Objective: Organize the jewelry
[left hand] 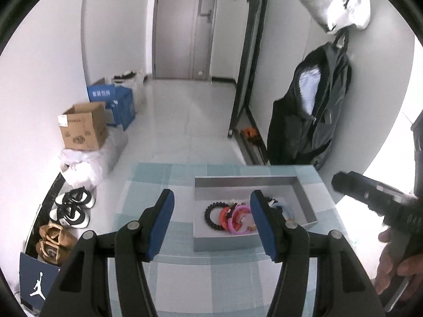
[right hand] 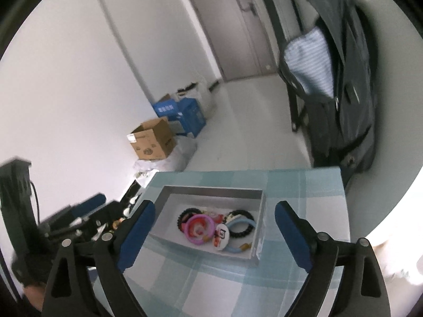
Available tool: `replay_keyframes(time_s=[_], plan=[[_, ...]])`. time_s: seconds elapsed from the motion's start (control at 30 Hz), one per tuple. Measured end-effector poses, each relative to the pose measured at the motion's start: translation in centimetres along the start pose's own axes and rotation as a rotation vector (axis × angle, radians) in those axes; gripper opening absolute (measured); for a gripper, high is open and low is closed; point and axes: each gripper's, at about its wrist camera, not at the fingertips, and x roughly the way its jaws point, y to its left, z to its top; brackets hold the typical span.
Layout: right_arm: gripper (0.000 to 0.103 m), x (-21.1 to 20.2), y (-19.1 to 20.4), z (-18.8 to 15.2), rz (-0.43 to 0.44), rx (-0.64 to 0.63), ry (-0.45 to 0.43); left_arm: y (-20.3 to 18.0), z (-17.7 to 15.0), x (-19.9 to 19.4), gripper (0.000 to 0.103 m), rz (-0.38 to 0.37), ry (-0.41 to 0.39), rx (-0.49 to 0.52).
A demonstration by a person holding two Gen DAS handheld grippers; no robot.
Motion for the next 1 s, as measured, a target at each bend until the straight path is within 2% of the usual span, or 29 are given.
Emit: replay_keyframes(time_s=[0.03, 0.07, 0.23, 0.4, 0.5, 0.73, 1.0], plan=[[0.096, -0.4, 0.3, -0.2, -0.002, -0.014, -0.014, 0.0, 0.0, -0.6, 0.069, -0.002, -0.019, -0.007], [0.097, -0.9, 0.7, -0.4, 0.004, -0.025, -0.029, 0.1, -0.1, -0.9, 0.071, -0.002, -0.034, -0.012], [0.099, -3.0, 1.6, -2.1, 0.025, -0.024, -0.095, 0.0, -0.6, -2.6, 0.073, -0.007, -0.091, -0.026], [0.101, -4.0, 2.0, -3.8, 0.000, -0.040, -0.110, -0.1, -1.9, -3.4, 0.079, -0.008, -0.087, -0.055], [0.103, -4.5, 2.2, -4.8, -0.039, -0.055, -0.119, -0.6, -2.6, -3.7, 0.079, 0.011, -0.079, -0.042], [0.103, -5.5, 2.0, -6.6, -0.047, -0.058, -0.130, -1.4, -4.1, -4.1, 0.079, 0.013, -0.064, -0.020], [0.103, -6.2, 2.6, -7.1, -0.045, -0.100, -0.150, -2.8, -5.0, -4.3, 0.079, 0.014, -0.071, 0.027]])
